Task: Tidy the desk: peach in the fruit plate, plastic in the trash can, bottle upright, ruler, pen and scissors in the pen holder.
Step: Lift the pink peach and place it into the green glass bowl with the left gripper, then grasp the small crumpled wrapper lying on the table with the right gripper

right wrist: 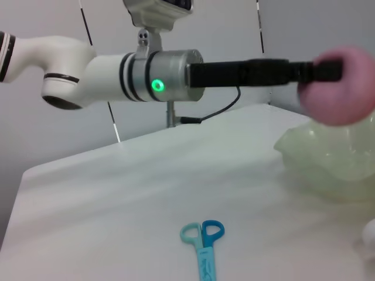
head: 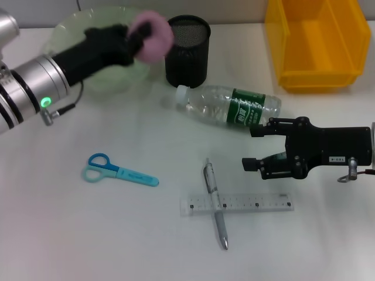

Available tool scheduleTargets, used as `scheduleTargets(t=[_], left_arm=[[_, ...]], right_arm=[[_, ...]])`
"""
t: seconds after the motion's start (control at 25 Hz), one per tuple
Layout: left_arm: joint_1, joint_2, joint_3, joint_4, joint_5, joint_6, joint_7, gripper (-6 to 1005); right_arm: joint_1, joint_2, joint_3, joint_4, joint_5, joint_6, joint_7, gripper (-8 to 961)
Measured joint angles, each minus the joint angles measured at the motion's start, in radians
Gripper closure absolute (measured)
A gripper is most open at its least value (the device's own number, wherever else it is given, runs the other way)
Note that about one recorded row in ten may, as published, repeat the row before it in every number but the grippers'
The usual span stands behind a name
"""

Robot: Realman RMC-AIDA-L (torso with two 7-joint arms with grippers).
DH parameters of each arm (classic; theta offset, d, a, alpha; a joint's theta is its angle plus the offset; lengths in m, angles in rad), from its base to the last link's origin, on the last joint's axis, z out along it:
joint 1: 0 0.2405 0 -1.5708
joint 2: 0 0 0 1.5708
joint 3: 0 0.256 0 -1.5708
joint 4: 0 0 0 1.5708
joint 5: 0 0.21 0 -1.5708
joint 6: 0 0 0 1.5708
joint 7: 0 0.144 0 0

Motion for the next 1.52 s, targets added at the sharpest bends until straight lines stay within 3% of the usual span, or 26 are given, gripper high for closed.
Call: scheduleTargets(t=[0.2,0.48,0.64,0.92,1.08,1.32,1.36,1.52], left_arm=[[-0.028,0.0,0.0,-0.085,-0.218,-0.178,0.137,848],[-0.048,0.0,0.0,-0.119,-0.314,-0.325,0.172,901],[-0.052,-0.001,0.001,-0.119,-0.316,-0.343,0.172,844],[-0.055,-0.001,0.01,-0.12,-0.317,-0.331,0.171,611],[-0.056,-0.001,0.01,-0.12,-0.318,-0.275,0.156,407],[-0.03,0.012,0.021,-0.112,-0.266,-0.022,0.053,287],[-0.005,0.021,0.026,-0.087,-0.183,0.107,0.014,267],[0.028,0.036,0.026,-0.055,-0.058,0.237,-0.021,187]], right_arm=[[-0.002,0.0,0.001,0.0,0.001,-0.002,0.0,210],[-0.002,0.001,0.003,0.0,0.002,-0.003,0.0,214],[0.0,0.001,0.003,0.0,0.002,0.0,0.0,216],[0.003,0.002,0.033,0.0,0.002,-0.005,0.0,220],[0.003,0.002,0.092,0.003,0.002,-0.013,0.0,222],[0.001,0.002,0.131,0.0,0.039,-0.028,0.042,226],[0.0,-0.008,0.132,-0.004,0.061,-0.038,0.072,226],[0.003,-0.03,0.133,-0.013,0.07,-0.073,0.111,228]])
